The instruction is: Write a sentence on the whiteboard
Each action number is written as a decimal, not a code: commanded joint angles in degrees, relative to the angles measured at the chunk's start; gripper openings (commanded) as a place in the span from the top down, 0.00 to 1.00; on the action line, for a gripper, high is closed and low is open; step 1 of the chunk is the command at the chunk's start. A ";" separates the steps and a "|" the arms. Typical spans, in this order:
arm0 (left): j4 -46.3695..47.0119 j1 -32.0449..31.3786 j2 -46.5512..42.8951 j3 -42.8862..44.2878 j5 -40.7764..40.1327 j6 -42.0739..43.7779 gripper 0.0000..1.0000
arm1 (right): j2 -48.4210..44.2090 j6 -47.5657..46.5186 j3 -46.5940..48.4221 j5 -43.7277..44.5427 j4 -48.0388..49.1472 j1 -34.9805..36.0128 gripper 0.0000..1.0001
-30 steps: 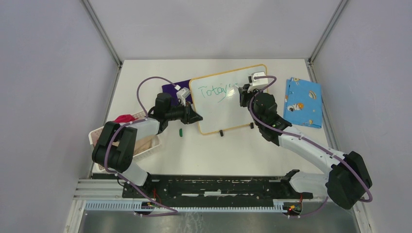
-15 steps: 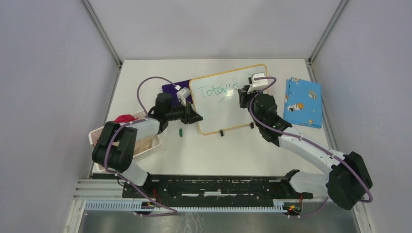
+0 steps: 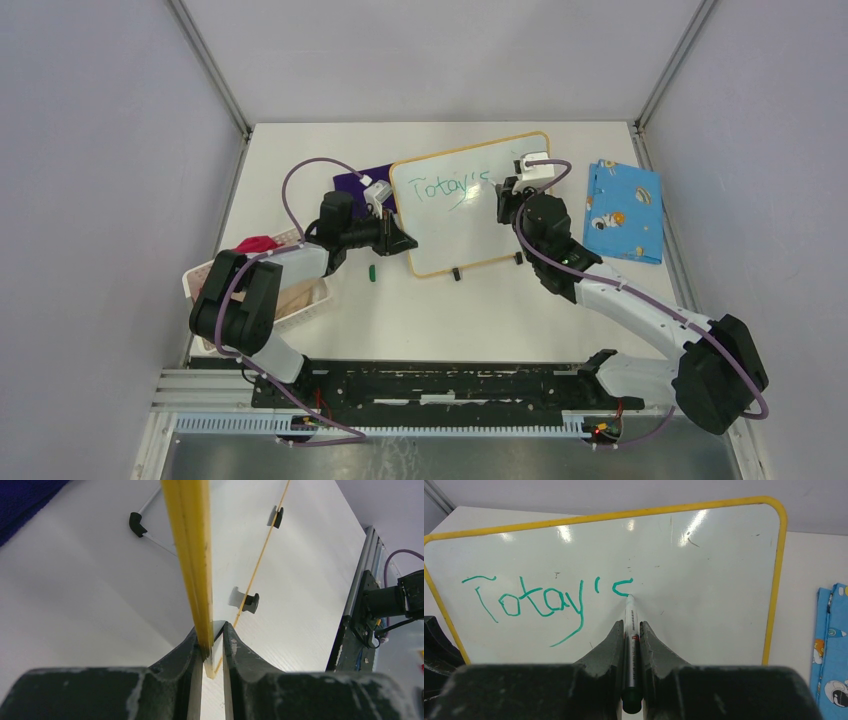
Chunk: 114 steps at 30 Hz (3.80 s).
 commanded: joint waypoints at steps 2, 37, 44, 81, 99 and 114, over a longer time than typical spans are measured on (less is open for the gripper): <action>-2.61 -0.17 -0.41 0.81 -4.77 6.05 0.98 | -0.62 -0.58 0.15 3.30 -0.92 -0.27 1.00; -2.70 -0.43 -0.48 0.82 -4.90 6.11 0.98 | -0.92 2.31 -0.20 -7.82 1.69 -0.27 1.00; -2.80 -0.43 -0.35 0.90 -5.00 6.20 0.98 | -7.59 1.87 -2.59 -8.95 1.99 -0.23 1.00; -4.11 -0.42 0.20 1.41 -5.63 6.75 0.98 | -17.64 -3.14 -21.06 5.12 9.12 17.60 1.00; -3.23 -0.43 0.61 1.37 -5.87 5.92 0.98 | -8.01 -6.87 -14.74 0.01 11.64 21.41 1.00; -3.23 -0.43 1.01 1.54 -5.83 5.93 0.98 | 3.35 -5.69 -8.04 1.62 14.48 21.76 1.00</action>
